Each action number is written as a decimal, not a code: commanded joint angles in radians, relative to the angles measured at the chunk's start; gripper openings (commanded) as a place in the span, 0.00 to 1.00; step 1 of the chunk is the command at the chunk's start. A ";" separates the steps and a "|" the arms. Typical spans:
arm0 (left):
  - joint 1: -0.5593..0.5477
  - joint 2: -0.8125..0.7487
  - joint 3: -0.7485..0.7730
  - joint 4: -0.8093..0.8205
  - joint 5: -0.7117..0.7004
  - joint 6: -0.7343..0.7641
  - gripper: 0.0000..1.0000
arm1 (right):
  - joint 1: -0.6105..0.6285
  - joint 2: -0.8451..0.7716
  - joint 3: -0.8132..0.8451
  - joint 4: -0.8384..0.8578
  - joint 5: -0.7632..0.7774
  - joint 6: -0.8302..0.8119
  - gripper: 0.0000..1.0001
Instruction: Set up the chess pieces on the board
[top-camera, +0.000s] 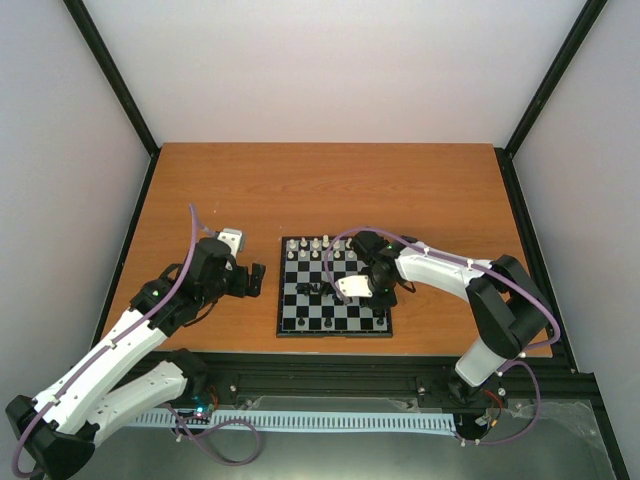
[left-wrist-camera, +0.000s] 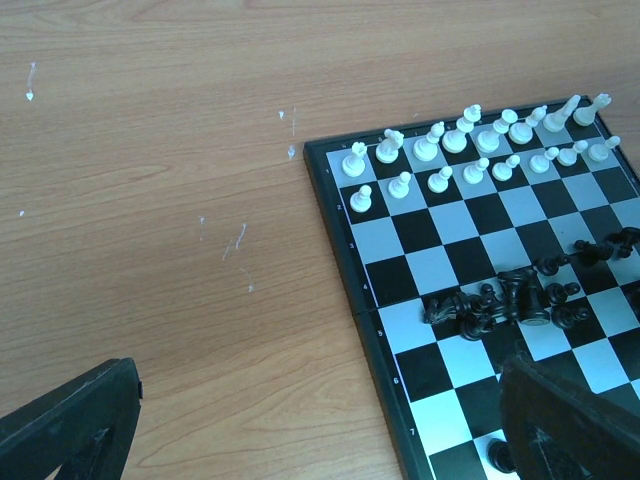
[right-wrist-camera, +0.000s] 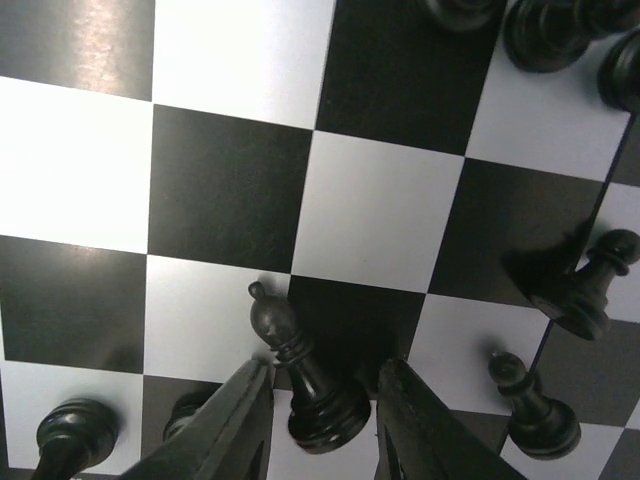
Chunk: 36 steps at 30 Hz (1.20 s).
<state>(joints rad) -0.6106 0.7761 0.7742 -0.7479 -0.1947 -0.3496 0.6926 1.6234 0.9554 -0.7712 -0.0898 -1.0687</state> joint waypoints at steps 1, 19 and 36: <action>0.008 -0.006 0.010 0.023 0.008 0.020 1.00 | 0.008 0.049 -0.030 -0.014 0.031 -0.009 0.27; 0.008 -0.002 0.021 0.089 0.190 0.091 0.92 | -0.033 -0.140 0.111 -0.053 -0.373 0.352 0.13; -0.070 -0.014 -0.127 0.563 0.571 -0.122 0.60 | -0.113 -0.178 0.160 -0.035 -0.752 0.596 0.14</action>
<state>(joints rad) -0.6342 0.7322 0.6609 -0.3729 0.2604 -0.4526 0.5838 1.4551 1.1065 -0.8165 -0.6975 -0.5205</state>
